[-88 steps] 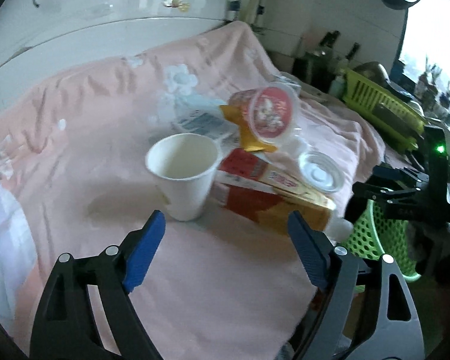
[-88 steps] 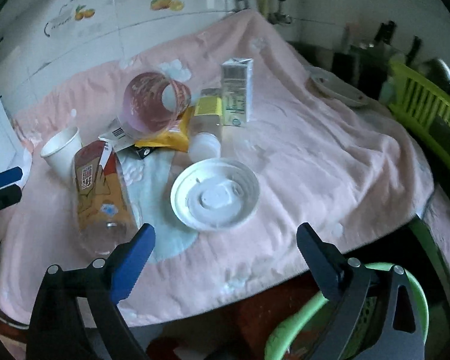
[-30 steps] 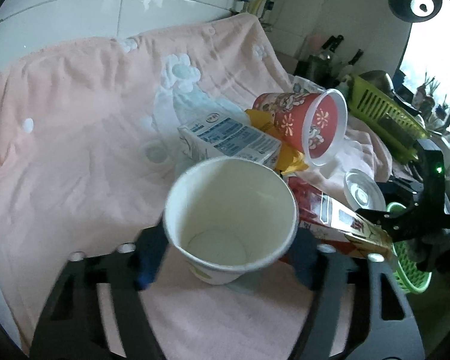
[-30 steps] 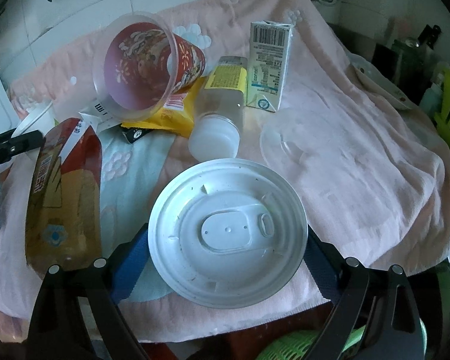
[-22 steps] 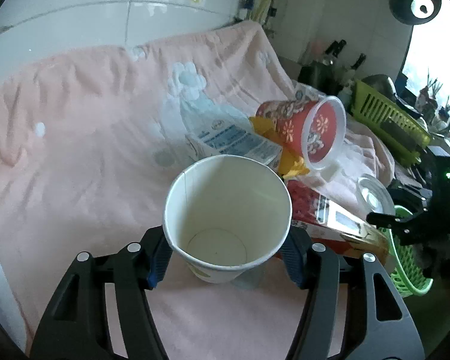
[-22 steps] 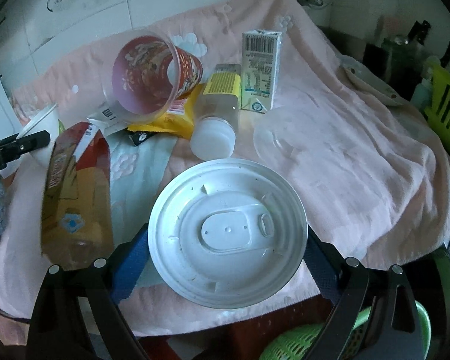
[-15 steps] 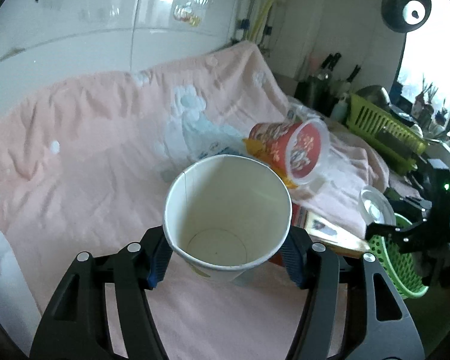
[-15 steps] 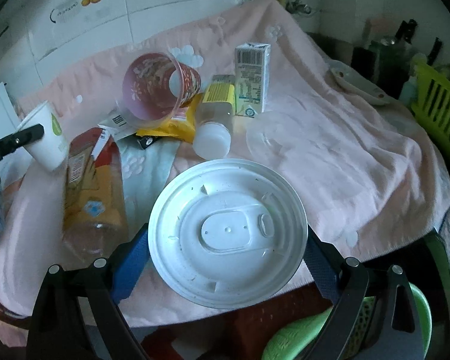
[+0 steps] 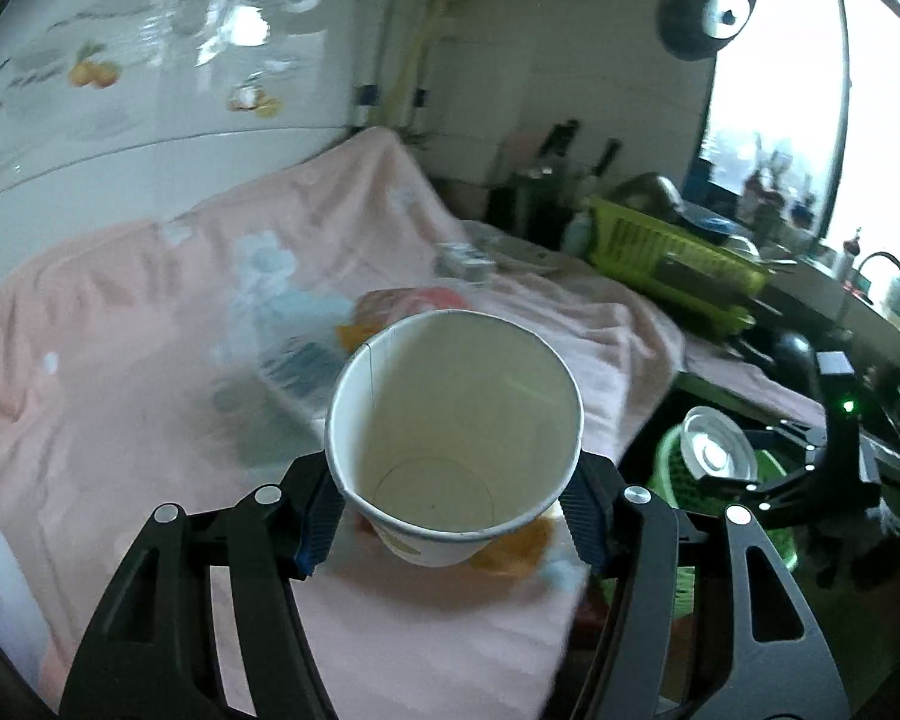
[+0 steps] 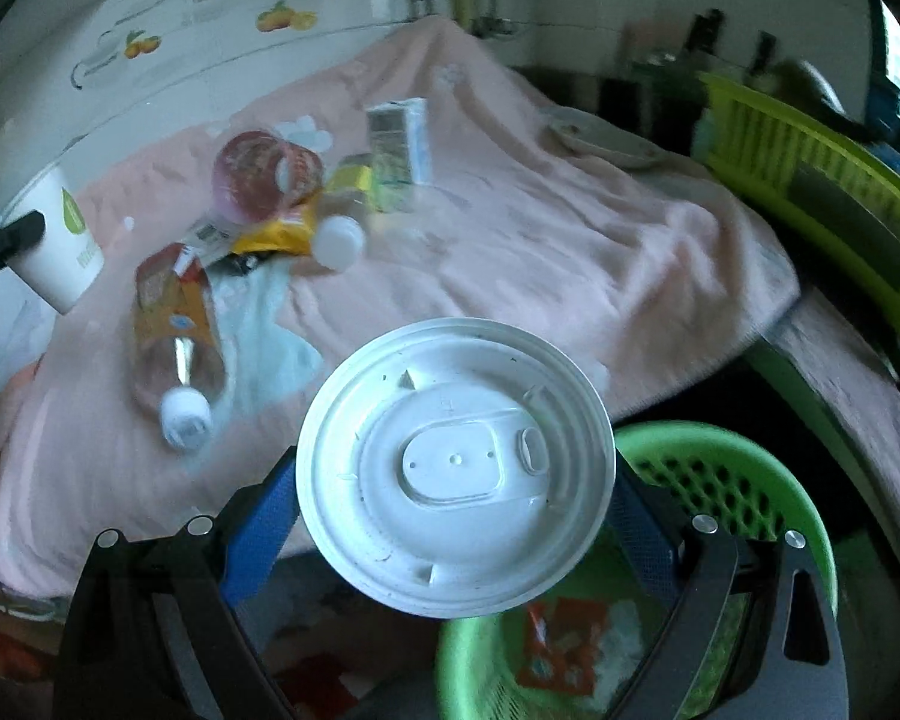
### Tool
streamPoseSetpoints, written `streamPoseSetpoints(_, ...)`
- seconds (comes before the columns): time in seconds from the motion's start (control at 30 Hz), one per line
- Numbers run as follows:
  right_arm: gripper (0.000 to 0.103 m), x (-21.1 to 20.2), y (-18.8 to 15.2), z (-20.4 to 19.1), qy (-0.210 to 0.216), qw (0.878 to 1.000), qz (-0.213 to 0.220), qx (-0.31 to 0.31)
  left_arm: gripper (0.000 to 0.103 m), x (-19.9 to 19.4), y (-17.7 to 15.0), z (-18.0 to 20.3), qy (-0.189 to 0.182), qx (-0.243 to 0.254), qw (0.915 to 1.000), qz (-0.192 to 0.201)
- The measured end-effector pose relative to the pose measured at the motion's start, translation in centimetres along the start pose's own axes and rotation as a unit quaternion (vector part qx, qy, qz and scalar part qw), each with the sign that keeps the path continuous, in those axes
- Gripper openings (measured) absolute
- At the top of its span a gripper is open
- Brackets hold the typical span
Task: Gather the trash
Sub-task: 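Drop the lid and the paper cup into the green basket with both grippers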
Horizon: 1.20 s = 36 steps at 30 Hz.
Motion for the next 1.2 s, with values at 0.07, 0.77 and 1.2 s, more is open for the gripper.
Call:
streamPoseSetpoints(0.07, 0.091, -0.7, -1.2, 0.9, -0.010, 1.000, -0.004, 0.011, 0.062, 0.6, -0.4, 1.7, -0.015, 0.006, 0.9999, -0.006)
streamPoseSetpoints(0.77, 0.093, -5.0, -10.4, 8.3, -0.058, 0.991, -0.015, 0.123, 0.062, 8.9, -5.6, 17.1, -0.126, 0.076, 0.9839, -0.102)
streamPoseSetpoints(1.2, 0.093, -9.4, -12.7, 10.1, -0.081, 0.985, 0.019, 0.154, 0.062, 13.3, -9.3, 24.0, -0.159, 0.111, 0.9679, -0.160)
Point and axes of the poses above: each gripper's, at about its wrist camera, not at the fingertips, and x roughly the way its jaws point, z to its right, y to its top, the point moved 5 cm from there along x, roughly the way its jaws point, and after that the axes turned 14 degrees about -x, right-handed, at the moved point
